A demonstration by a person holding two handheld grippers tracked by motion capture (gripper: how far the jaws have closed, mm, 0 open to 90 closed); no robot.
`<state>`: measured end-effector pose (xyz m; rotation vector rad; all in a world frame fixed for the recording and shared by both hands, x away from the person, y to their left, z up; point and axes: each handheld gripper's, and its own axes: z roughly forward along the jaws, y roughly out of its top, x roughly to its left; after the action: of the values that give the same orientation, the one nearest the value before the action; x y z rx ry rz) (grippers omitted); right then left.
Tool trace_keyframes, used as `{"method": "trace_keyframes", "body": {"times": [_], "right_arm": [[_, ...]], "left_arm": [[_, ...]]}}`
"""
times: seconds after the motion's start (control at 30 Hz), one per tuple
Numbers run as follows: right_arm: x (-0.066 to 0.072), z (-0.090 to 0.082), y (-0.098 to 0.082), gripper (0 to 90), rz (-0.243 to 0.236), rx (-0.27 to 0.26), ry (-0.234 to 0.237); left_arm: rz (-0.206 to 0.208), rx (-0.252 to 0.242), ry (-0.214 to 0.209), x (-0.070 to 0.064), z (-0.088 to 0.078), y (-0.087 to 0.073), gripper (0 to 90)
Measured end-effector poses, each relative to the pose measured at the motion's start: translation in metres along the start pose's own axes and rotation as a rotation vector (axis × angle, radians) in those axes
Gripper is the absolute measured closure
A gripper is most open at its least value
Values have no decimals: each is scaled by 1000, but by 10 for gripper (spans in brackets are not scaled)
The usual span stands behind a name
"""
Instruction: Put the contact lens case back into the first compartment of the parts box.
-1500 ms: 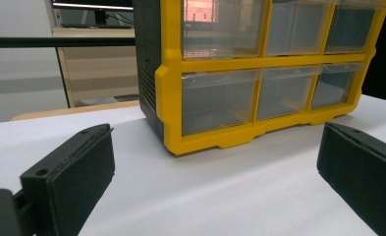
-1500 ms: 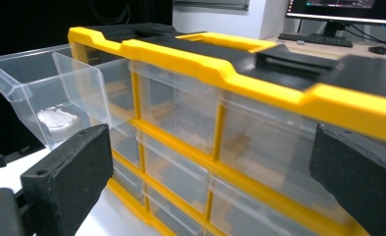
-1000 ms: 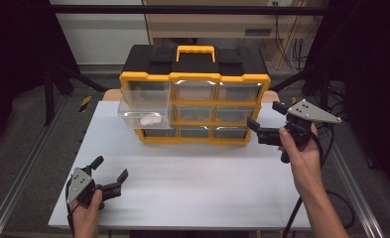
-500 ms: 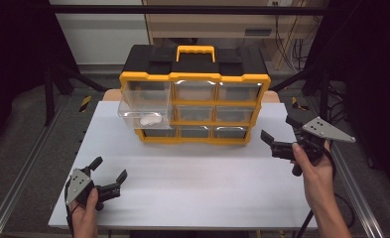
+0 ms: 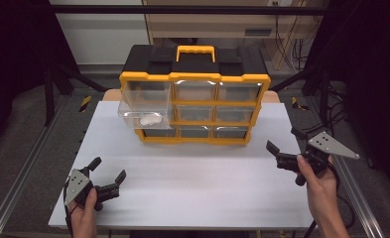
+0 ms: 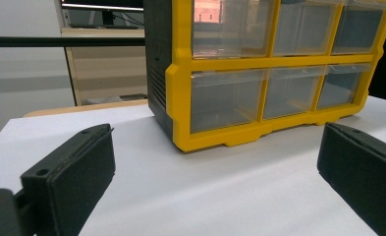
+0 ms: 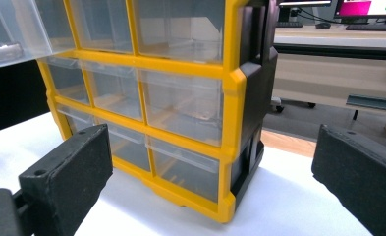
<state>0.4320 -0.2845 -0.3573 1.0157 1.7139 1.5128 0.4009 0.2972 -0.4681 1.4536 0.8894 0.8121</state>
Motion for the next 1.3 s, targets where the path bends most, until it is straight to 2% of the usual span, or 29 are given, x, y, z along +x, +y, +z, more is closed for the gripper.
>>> {"method": "trace_keyframes", "body": {"times": [0.3, 0.47, 0.6, 0.77, 1.1, 1.2, 1.3], "right_arm": [[-2, 1, -34, 28, 12, 12, -14], [-2, 0, -45, 31, 20, 14, -11], [-1, 1, -54, 39, 26, 18, 1], [3, 3, -66, 42, 27, 32, 18], [18, 12, -91, 40, 55, 38, 61], [23, 16, -93, 41, 21, 40, 53], [28, 20, -94, 42, 19, 34, 69]], "left_arm": [[-3, 1, 5, 1, -1, -1, 6], [-5, 0, 9, 2, -2, -1, 6], [-17, -2, -10, 5, -4, -1, 7], [-30, -7, 1, 7, -6, -2, 8], [-35, -11, -14, 8, -6, -1, 7], [-33, -6, -22, 7, -5, -2, 6], [-29, -2, -31, 5, -4, -2, 6]]}}
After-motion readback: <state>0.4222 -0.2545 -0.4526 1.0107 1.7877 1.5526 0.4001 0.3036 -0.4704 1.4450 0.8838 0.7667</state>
